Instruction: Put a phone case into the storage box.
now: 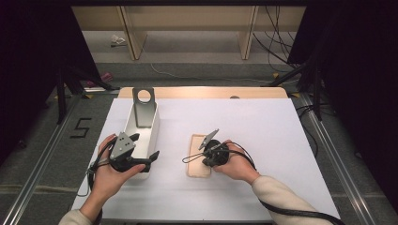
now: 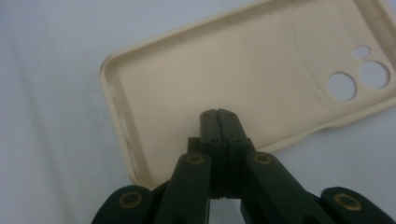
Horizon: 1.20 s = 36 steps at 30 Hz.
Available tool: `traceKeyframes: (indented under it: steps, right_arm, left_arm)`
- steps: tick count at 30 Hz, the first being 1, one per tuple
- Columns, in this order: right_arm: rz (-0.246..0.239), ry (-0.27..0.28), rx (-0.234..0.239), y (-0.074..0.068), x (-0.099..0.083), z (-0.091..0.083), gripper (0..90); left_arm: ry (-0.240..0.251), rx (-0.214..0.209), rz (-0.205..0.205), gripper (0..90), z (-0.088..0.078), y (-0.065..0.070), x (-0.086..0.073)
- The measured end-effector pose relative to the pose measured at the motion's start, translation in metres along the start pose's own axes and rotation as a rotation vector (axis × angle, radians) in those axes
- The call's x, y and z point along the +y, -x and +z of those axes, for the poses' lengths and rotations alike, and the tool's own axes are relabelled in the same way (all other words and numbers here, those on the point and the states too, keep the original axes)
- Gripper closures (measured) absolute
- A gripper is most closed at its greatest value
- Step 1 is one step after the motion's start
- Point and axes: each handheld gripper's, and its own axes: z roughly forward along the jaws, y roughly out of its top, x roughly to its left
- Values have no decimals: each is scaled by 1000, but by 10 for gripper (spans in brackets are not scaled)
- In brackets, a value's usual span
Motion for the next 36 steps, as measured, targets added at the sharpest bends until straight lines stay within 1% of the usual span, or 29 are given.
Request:
traceKeyframes:
  steps: [22, 24, 26, 29, 31, 33, 36]
  right_arm:
    - [4, -4, -3, 1, -1, -1, 900]
    - [1, -1, 0, 2, -2, -1, 887]
    - [1, 0, 7, 1, -2, -1, 843]
    - [-17, 6, 8, 0, -2, -2, 778]
    - [-27, 14, 9, -2, -1, -4, 699]
    - [-49, 15, 5, -3, 1, -8, 608]
    - [-64, 20, -1, -6, 2, -13, 506]
  left_arm:
    - [-5, -8, 9, 80, 2, 3, 0]
    - [-7, -9, 9, 80, 2, 3, 0]
    - [-8, -10, 9, 80, 2, 3, -1]
    - [-5, -10, 10, 80, 2, 3, 0]
    - [-1, -10, 10, 81, 2, 3, 0]
    - [1, -9, 10, 82, 2, 4, 0]
    - [1, -10, 11, 82, 2, 4, 0]
